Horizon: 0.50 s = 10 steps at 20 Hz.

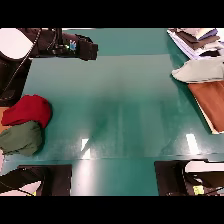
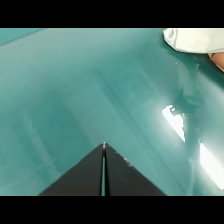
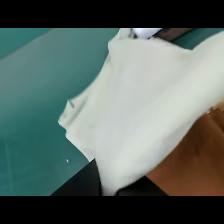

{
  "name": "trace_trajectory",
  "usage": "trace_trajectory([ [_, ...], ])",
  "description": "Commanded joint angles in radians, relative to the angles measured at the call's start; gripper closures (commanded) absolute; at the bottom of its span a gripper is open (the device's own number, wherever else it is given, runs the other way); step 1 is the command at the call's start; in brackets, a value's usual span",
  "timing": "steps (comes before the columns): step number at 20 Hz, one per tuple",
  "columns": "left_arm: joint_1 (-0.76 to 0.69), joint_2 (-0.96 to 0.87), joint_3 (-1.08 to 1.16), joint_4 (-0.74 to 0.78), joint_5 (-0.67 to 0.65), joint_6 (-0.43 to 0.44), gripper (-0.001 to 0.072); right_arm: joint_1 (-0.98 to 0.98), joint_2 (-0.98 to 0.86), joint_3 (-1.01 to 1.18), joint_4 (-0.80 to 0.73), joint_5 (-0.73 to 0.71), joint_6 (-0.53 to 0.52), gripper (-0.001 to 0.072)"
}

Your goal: Fold the shirts.

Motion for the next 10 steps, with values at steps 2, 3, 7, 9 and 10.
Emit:
trace_trajectory([
  [2, 0.0, 0.001, 0.0, -0.004, -0.004, -0.011, 0.0684, -0.029, 0.006, 0.105, 0.048, 0.005, 0.03, 0.0694],
  [3, 0.0, 0.001, 0.0, -0.004, -0.009, -0.011, 0.0684, -0.029, 0.006, 0.144, 0.048, 0.015, 0.032, 0.0694],
  [7, 0.0, 0.001, 0.0, -0.003, -0.016, -0.011, 0.0684, -0.054, 0.007, 0.223, 0.044, 0.108, 0.052, 0.0693],
  [9, 0.0, 0.001, 0.0, -0.004, -0.017, -0.011, 0.0684, -0.073, 0.019, 0.222, 0.017, 0.144, 0.068, 0.0694],
  [10, 0.0, 0.001, 0.0, -0.004, -0.018, -0.011, 0.0684, -0.074, 0.034, 0.222, -0.038, 0.153, 0.079, 0.0694],
])
